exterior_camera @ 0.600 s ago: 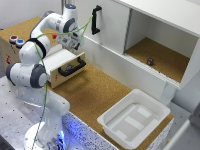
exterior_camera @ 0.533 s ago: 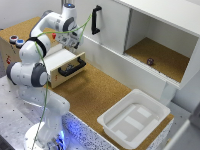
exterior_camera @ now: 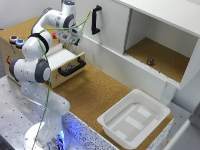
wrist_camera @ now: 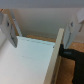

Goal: Pick up the pink block

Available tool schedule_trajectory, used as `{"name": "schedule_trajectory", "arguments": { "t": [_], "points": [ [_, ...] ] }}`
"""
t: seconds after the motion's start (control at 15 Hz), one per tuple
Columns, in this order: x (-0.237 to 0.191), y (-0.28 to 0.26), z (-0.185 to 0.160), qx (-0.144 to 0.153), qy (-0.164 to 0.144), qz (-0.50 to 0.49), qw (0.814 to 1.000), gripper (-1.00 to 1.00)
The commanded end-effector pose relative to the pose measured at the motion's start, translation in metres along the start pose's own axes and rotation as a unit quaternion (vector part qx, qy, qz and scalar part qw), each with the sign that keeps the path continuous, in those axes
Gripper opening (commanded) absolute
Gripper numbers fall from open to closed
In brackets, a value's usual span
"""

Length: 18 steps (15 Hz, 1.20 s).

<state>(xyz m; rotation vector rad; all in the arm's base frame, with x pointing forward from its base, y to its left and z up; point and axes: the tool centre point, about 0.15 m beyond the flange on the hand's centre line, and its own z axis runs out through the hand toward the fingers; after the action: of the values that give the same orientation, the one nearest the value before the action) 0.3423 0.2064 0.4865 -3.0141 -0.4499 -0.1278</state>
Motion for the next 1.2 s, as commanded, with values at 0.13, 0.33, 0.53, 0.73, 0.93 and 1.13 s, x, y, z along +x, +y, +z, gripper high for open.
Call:
{"name": "schedule_trajectory", "arguments": {
  "t": [0.13, 0.33, 0.53, 0.73, 0.93, 1.13],
  "points": [
    [0.009, -0.008, 0.004, 0.012, -0.006, -0.06, 0.998, 1.0],
    [0.019, -0.035, 0.006, 0.018, -0.021, -0.111, 0.993, 1.0],
    [0.049, -0.073, 0.014, 0.025, -0.025, -0.164, 0.986, 1.0],
    [0.086, -0.113, 0.021, 0.029, -0.035, -0.234, 0.971, 1.0],
    [0.121, -0.15, 0.015, 0.025, -0.036, -0.292, 0.955, 1.0],
    [0.14, -0.186, 0.005, 0.023, -0.047, -0.365, 0.93, 1.0]
  ]
}}
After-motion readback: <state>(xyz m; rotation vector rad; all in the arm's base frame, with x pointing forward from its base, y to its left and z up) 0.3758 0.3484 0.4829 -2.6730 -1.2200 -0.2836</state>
